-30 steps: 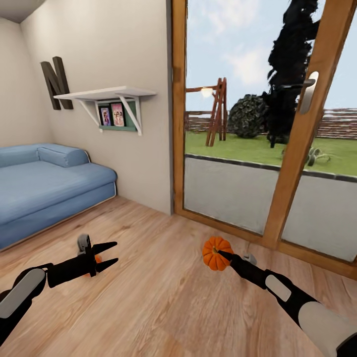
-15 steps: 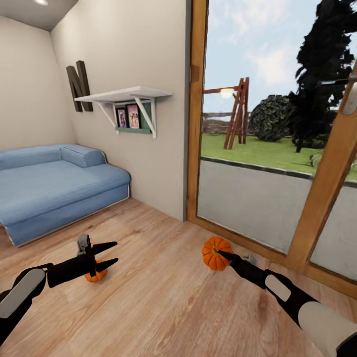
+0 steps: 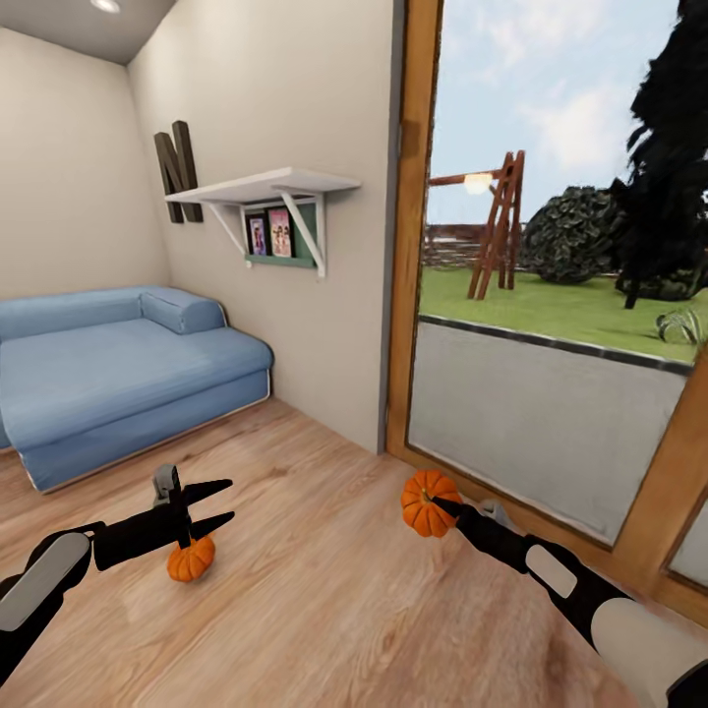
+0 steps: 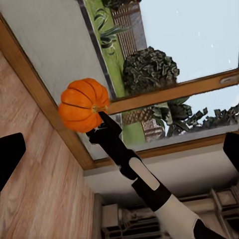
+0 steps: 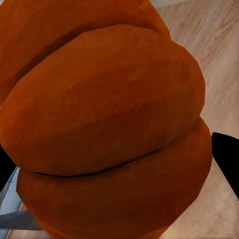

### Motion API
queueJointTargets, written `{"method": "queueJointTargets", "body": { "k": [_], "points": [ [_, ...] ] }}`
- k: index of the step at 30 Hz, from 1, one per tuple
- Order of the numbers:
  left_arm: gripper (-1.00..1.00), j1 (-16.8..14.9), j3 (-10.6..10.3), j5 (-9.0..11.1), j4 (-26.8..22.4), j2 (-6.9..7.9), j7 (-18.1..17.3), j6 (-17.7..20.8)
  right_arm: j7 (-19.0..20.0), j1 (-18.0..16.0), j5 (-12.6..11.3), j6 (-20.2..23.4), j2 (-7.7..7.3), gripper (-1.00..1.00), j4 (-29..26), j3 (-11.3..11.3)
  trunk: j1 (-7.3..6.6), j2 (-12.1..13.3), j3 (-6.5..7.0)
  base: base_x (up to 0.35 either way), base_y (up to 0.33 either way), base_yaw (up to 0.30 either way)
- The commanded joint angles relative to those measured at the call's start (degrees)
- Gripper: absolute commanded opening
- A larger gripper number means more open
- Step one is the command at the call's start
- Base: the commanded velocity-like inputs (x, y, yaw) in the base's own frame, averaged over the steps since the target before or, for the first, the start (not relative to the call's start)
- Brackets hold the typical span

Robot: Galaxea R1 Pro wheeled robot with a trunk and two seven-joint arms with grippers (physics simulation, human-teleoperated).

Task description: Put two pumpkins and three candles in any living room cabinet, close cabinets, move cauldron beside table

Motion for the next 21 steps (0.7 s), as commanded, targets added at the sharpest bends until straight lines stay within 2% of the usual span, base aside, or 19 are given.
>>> {"method": "queueJointTargets", "body": {
  "k": [1, 14, 21],
  "points": [
    [1.0, 0.0, -0.1, 0.0, 0.1, 0.05, -0.3, 0.1, 0.0, -0.1, -0.9, 0.4, -0.02, -1.0, -0.1, 0.1, 0.02, 0.0, -0.13, 0.309, -0.016, 0.003],
    [1.0, -0.1, -0.1, 0.1, 1.3, 0.05, -0.3, 0.1, 0.0, -0.1, -0.7, 0.4, -0.02, -1.0, -0.1, 0.1, 0.02, 0.0, -1.12, 0.321, -0.002, 0.016],
    [1.0, 0.0, -0.1, 0.1, 1.4, 0.04, -0.3, 0.1, 0.0, -0.1, -0.7, 0.4, 0.0, -1.0, -0.2, 0.1, 0.02, 0.0, -1.16, 0.326, 0.0, 0.241]
  ]
}}
